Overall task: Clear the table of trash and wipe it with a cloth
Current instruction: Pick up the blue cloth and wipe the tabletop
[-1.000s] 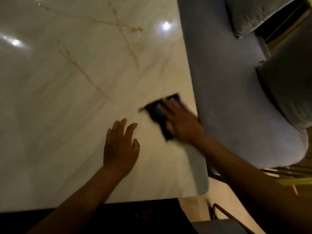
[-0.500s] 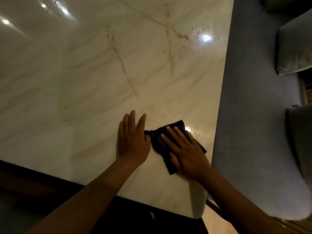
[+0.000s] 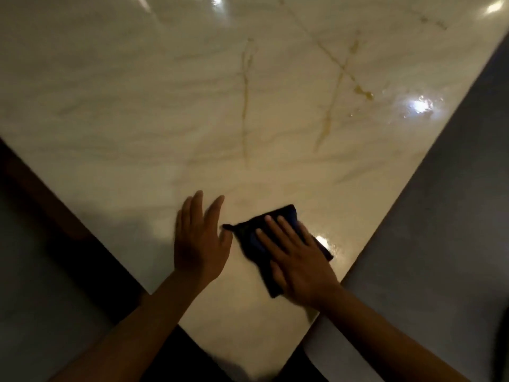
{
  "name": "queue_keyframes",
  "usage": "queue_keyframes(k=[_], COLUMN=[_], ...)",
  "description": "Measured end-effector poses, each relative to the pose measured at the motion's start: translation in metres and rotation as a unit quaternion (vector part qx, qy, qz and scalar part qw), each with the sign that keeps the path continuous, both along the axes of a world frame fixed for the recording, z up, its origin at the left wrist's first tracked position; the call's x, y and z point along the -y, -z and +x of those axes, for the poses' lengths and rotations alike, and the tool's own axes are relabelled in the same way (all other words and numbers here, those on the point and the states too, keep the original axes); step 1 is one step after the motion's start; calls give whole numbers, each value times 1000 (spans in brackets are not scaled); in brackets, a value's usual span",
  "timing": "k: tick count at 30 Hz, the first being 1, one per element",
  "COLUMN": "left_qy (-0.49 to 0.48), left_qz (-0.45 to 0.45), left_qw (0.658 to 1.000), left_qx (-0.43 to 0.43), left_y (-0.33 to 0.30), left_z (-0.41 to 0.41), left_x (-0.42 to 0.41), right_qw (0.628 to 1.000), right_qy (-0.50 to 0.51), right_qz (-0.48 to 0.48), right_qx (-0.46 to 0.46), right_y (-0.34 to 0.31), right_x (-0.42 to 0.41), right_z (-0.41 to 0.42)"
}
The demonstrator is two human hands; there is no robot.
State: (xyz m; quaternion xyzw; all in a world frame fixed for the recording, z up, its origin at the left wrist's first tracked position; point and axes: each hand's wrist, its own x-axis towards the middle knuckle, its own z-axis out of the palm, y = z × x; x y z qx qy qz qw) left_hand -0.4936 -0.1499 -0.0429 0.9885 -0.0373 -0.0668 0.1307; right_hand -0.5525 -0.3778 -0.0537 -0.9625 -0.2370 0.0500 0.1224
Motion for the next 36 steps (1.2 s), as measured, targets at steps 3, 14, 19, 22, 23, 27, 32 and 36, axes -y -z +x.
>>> queue_keyframes(k=[3,14,19,22,23,27,32,36], left_qy=[-38,-129,-192,-217,-223,-244,-326,-378], left_qz=[6,-7,9,20,20,28,31,19], left_qw=[999,992,981,976,975,969,945,926], left_qx=[8,-5,1,-9,-9,3,12,-9], left_y=[-3,-6,-3,-2,-1,3,7,6], left_z=[-14,-24,-29,-17,-10,27,78,113], left_x=[6,16,15,26,30,45,72,91], right_qw=[998,999,981,973,975,995,987,941], right_qy=[-53,-46,-191,-219,-208,-62,-143,-332], right_qz=[-14,-21,-33,-39,-42,-43,4,-8], right_qx=[37,8,23,62,73,63,73,55], right_y=[8,3,0,8,10,9,15,12], right_x=[36,-14,-7,-13,-15,-21,-16,31], right_z=[69,66,82,165,198,307,281,292])
